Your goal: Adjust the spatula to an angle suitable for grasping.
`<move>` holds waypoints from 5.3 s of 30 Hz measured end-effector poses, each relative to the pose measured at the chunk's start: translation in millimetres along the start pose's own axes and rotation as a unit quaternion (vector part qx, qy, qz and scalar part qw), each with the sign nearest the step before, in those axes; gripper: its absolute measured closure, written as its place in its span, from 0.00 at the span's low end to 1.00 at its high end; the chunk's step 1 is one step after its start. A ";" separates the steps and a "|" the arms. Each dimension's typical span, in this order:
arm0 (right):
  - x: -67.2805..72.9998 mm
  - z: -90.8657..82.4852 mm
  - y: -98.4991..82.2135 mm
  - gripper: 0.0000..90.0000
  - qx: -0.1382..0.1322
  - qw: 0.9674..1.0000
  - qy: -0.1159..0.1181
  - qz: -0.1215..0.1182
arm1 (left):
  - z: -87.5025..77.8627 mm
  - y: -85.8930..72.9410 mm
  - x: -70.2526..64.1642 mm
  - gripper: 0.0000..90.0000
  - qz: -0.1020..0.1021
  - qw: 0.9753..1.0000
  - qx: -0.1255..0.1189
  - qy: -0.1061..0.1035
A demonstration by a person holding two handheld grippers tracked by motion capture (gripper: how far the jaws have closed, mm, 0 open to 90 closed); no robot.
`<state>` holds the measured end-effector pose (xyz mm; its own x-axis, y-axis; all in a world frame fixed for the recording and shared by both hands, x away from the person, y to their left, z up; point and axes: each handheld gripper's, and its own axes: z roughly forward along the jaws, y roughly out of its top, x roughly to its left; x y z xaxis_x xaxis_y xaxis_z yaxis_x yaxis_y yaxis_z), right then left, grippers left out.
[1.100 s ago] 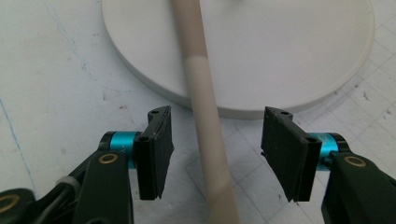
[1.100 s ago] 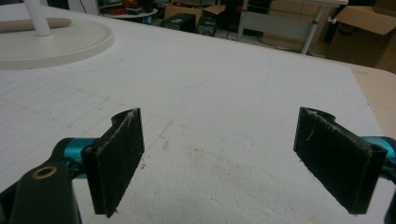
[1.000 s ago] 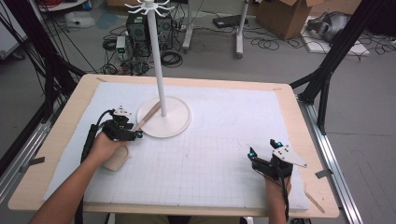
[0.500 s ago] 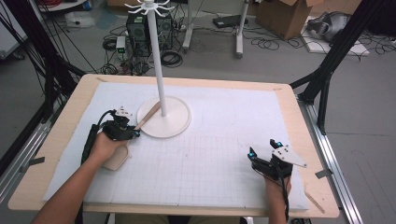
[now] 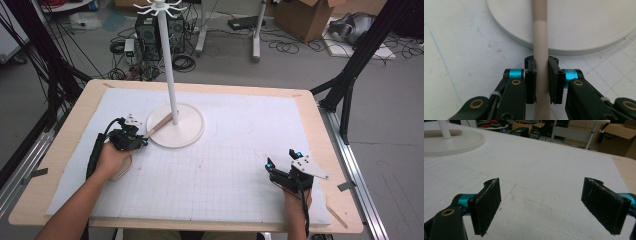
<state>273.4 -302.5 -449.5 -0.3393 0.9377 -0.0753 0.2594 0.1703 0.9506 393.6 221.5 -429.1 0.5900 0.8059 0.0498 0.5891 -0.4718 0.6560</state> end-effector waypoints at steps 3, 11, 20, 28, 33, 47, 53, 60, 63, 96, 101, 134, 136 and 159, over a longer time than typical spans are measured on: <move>0.8 -0.3 0.0 0.16 0.003 1.000 0.001 0.004 | -4.3 -0.6 3.4 0.87 -0.009 1.000 -0.010 0.000; 0.6 -0.3 0.0 0.16 0.001 1.000 -0.001 0.002 | -20.4 -3.1 11.3 0.87 -0.027 0.999 -0.036 0.001; 0.8 -0.4 0.1 0.16 0.002 1.000 -0.001 0.002 | -43.2 -21.2 26.7 0.87 -0.052 0.997 -0.048 0.011; 1.2 -0.4 0.0 0.16 0.003 1.000 -0.002 0.002 | -61.8 -39.5 22.7 0.87 -0.052 0.996 -0.068 -0.002; 1.3 -0.3 0.1 0.16 0.002 1.000 -0.002 0.002 | -65.6 -45.8 14.9 0.87 -0.041 0.996 -0.076 -0.018; 1.6 -0.2 0.1 0.16 0.002 1.000 -0.002 0.001 | -73.0 -50.4 -8.2 0.87 0.002 0.994 -0.089 -0.063; 1.6 -0.2 0.1 0.16 0.002 1.000 -0.002 0.001 | -68.1 -45.3 -16.0 0.87 0.018 0.992 -0.094 -0.088; 1.5 -0.2 0.1 0.16 0.003 1.000 -0.003 -0.001 | -59.4 -41.9 -29.4 0.87 0.027 0.991 -0.075 -0.108; 1.6 -0.2 0.2 0.16 0.003 1.000 -0.003 -0.001 | -54.9 -43.1 -33.0 0.87 0.026 0.990 -0.072 -0.116; 2.3 0.7 0.4 0.16 0.004 1.000 -0.004 -0.006 | -27.0 -23.9 -95.5 0.87 0.113 0.975 -0.017 -0.188; 2.1 0.6 0.4 0.16 0.005 1.000 -0.003 -0.008 | -18.8 -19.6 -102.9 0.87 0.109 0.977 -0.004 -0.186; 2.8 0.5 0.4 0.16 0.008 1.000 -0.002 -0.007 | -74.2 -24.5 -42.1 0.26 -0.014 0.969 -0.192 -0.157; 2.2 0.7 0.5 0.16 0.006 1.000 -0.004 -0.011 | -78.1 -28.2 -36.2 0.21 -0.017 0.966 -0.208 -0.153; 3.7 2.2 0.9 0.16 0.013 1.000 -0.006 -0.012 | -92.4 -60.8 -3.8 0.23 -0.050 0.956 -0.276 -0.090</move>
<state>274.3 -298.3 -449.6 -0.3347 0.9368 -0.1021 0.2749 0.2007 0.9403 304.5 280.2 -399.5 0.6602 0.7393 -0.1324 0.2961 -0.0941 0.9505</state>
